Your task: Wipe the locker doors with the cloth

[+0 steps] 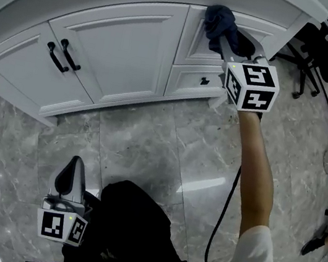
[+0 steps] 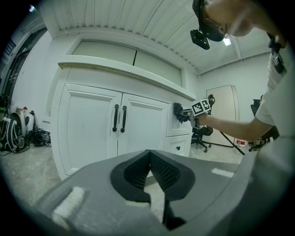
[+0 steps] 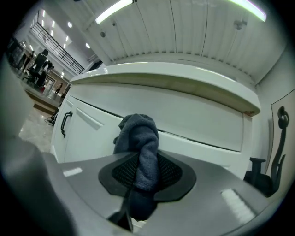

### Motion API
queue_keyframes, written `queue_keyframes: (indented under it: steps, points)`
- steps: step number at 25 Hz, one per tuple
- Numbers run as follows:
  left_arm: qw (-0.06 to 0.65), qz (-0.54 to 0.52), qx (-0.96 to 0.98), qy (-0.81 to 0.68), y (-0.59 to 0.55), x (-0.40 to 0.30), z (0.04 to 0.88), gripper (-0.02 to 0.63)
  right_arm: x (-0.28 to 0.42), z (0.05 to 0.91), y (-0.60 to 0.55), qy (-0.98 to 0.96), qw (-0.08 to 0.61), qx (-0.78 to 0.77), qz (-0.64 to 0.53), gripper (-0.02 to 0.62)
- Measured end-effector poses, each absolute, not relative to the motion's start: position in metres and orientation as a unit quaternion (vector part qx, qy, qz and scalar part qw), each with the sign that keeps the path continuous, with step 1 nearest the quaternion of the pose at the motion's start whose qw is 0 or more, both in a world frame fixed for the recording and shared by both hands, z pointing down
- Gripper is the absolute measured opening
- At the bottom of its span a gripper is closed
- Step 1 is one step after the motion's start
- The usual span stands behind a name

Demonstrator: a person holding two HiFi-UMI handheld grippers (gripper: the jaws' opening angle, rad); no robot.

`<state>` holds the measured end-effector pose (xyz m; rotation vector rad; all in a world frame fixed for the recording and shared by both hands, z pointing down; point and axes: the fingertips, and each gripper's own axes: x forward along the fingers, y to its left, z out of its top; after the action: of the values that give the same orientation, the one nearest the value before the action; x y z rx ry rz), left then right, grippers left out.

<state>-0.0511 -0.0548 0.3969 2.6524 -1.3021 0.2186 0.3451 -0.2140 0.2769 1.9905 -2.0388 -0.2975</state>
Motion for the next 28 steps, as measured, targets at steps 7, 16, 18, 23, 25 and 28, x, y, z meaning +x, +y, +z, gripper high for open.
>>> queue_keyframes:
  steps: [7,16,18,23,25,28]
  points:
    - [0.091,0.076,0.892,-0.436,-0.055,-0.047,0.399,0.002,0.440,0.277,-0.195,-0.641,0.142,0.751,-0.076,0.098]
    - [0.096,0.075,0.892,-0.435,-0.054,-0.044,0.402,0.002,0.517,0.276,-0.176,-0.574,0.156,0.801,-0.067,0.097]
    - [0.097,0.073,0.893,-0.433,-0.053,-0.043,0.402,0.002,0.522,0.277,-0.172,-0.564,0.147,0.810,-0.063,0.097]
    - [0.096,0.075,0.890,-0.440,-0.054,-0.052,0.400,0.002,0.492,0.274,-0.154,-0.573,0.122,0.806,-0.086,0.098]
    - [0.096,0.075,0.889,-0.441,-0.056,-0.053,0.400,0.002,0.458,0.273,-0.147,-0.601,0.112,0.784,-0.107,0.098]
    - [0.096,0.075,0.890,-0.439,-0.056,-0.052,0.402,0.002,0.385,0.291,-0.144,-0.666,0.104,0.730,-0.115,0.098]
